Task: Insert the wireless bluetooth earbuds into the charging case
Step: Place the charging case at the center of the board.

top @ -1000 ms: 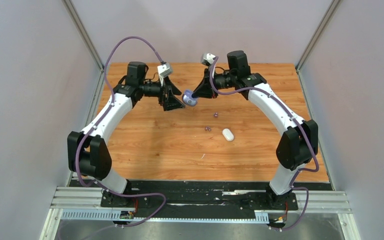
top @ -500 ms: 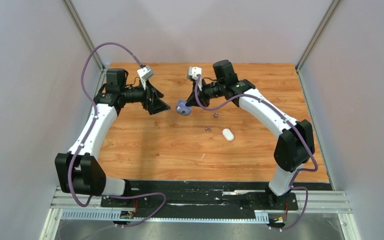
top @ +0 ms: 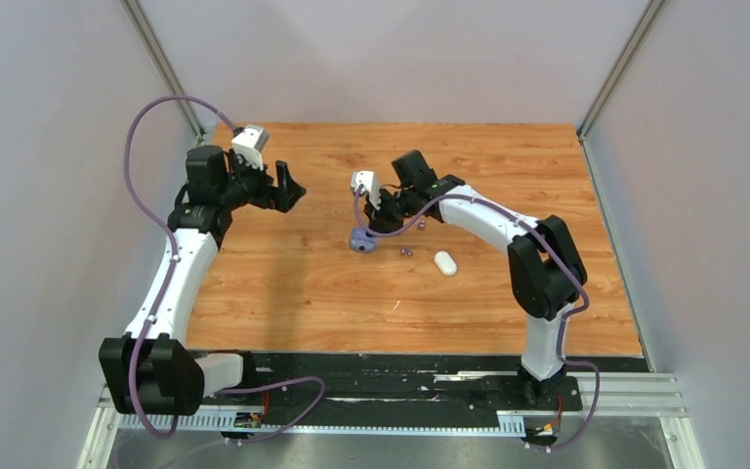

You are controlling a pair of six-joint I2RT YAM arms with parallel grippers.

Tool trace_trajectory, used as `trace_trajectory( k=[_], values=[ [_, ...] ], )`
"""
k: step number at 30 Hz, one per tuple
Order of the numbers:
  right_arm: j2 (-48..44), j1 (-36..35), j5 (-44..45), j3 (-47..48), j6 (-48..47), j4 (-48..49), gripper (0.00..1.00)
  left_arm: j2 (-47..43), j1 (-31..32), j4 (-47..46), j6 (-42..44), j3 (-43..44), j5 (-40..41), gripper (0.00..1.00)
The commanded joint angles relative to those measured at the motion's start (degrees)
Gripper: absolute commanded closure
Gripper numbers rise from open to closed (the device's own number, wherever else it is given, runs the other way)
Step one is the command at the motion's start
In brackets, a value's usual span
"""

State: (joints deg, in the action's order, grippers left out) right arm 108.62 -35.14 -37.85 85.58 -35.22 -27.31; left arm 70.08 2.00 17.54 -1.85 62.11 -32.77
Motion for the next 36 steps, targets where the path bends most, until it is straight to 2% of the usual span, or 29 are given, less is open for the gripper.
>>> trace_trajectory(
  k=[1, 6, 19, 24, 28, 36],
  values=[
    [2.62, -1.78, 0.93, -0.57, -3.59, -0.27, 1.00, -3.37, -1.76, -1.26, -4.09, -1.58, 10.52, 0.00],
    [6.65, -3.41, 0.88, -0.45, -5.87, -1.81, 1.00, -5.21, -3.72, -1.08, -6.89, -4.04, 9.68, 0.00],
    [12.47, -4.68, -1.32, 1.72, -7.73, -4.35, 1.00, -5.48, -4.28, 0.55, -6.10, -4.76, 7.10, 0.00],
    [12.42, -4.68, -1.32, 2.00, -7.42, -4.64, 0.83, -5.32, -4.28, -0.13, -6.56, -5.03, 6.54, 0.00],
    [11.78, -4.68, -0.53, 2.65, -7.26, -4.68, 0.76, -5.00, -4.29, -0.23, -6.72, -5.31, 6.00, 0.00],
    [9.41, -4.68, -0.43, 6.48, -4.38, -4.82, 0.71, -5.21, -4.28, -2.66, -7.25, -6.56, 3.47, 0.00]
  ],
)
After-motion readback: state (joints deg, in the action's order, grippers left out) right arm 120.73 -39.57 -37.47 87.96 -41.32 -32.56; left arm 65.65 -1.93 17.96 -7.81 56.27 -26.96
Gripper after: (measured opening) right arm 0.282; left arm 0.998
